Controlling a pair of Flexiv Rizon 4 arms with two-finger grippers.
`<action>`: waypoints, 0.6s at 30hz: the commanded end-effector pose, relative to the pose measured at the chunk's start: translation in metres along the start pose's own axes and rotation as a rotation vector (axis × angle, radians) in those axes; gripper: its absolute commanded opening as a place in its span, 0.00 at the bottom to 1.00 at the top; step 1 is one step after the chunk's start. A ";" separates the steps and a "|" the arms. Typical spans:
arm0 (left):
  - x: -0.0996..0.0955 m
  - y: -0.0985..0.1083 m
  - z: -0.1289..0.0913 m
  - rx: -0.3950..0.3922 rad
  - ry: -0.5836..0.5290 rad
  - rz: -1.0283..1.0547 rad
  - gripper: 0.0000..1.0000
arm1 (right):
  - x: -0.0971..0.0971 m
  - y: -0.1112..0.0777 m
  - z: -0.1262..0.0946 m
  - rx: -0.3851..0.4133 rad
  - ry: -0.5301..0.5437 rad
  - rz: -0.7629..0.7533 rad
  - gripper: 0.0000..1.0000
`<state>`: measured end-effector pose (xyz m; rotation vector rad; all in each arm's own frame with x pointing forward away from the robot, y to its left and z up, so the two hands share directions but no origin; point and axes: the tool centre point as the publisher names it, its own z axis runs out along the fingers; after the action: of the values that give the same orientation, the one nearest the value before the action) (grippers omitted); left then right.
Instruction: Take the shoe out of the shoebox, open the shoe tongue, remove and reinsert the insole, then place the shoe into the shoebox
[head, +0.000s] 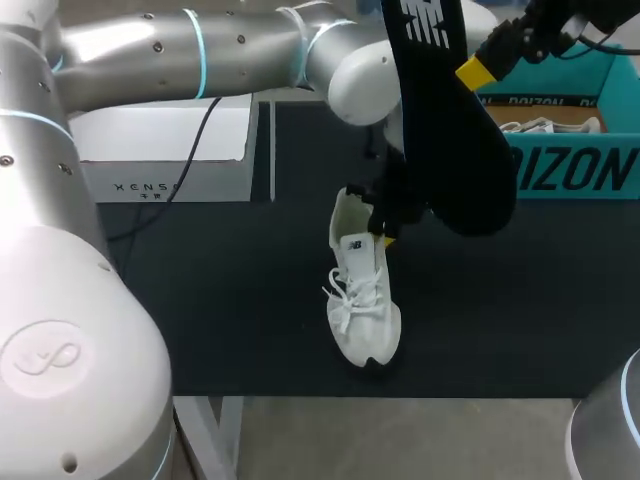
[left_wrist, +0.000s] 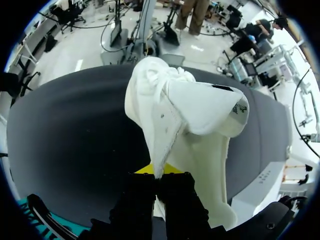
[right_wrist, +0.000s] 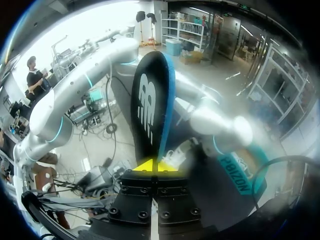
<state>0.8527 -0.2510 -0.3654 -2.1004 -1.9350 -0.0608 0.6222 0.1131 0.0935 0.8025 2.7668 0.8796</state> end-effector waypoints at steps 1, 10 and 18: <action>-0.003 0.008 0.002 0.013 0.045 -0.004 0.00 | 0.000 0.002 0.000 0.004 0.000 0.002 0.00; -0.004 0.005 0.015 0.005 0.046 0.012 0.00 | 0.000 0.002 0.000 0.004 0.000 0.002 0.00; -0.003 0.001 0.003 -0.025 -0.086 0.001 1.00 | 0.000 0.002 0.000 0.004 0.000 0.002 0.00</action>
<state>0.8570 -0.2655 -0.3802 -2.1093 -1.9430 -0.0558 0.6222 0.1131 0.0935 0.8026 2.7667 0.8795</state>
